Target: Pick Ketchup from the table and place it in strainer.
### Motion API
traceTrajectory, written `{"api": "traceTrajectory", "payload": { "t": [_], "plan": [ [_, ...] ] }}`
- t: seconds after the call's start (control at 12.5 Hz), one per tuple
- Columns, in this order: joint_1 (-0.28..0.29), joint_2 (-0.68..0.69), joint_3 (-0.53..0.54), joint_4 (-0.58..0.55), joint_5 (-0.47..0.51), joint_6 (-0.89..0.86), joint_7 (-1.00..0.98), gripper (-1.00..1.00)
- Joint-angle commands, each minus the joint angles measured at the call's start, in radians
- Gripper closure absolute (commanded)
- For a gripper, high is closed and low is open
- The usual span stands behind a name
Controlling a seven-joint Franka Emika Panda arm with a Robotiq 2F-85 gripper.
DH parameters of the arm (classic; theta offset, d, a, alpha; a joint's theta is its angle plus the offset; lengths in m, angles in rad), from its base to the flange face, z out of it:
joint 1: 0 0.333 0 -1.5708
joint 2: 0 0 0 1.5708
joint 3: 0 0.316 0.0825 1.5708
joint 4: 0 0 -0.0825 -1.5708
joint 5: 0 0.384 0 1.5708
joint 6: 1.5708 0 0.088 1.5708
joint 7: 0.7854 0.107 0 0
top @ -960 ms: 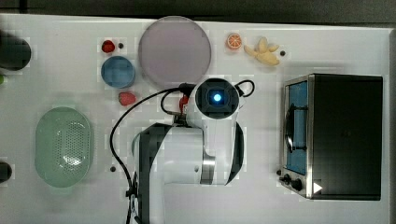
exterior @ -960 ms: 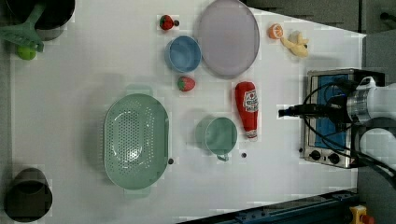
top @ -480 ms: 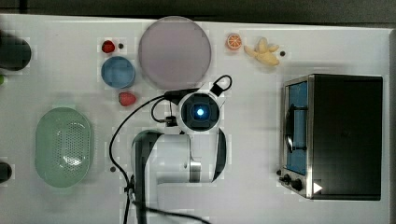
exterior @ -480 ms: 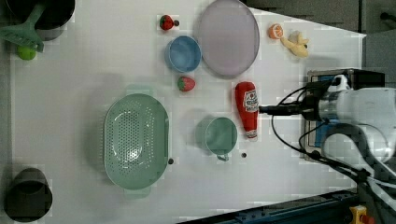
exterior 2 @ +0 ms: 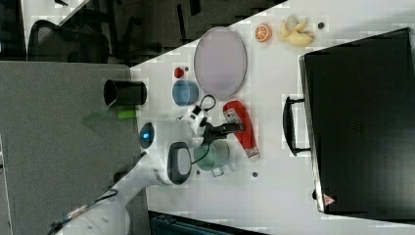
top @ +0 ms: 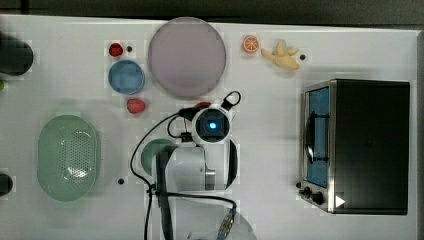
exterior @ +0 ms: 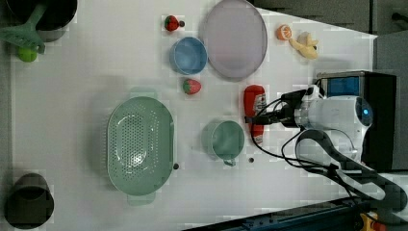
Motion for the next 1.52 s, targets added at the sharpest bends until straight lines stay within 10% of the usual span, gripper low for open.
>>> {"api": "traceTrajectory", "payload": {
  "t": [0.08, 0.24, 0.48, 1.52],
  "plan": [
    [-0.004, 0.017, 0.004, 0.007, 0.003, 0.04, -0.037, -1.0],
    [-0.004, 0.038, 0.002, 0.006, 0.002, 0.069, -0.037, -0.92],
    [-0.002, 0.034, 0.002, 0.006, 0.001, 0.074, -0.037, -0.23],
    [0.014, -0.459, 0.044, 0.216, 0.007, -0.649, 0.196, -0.23]
  ]
}}
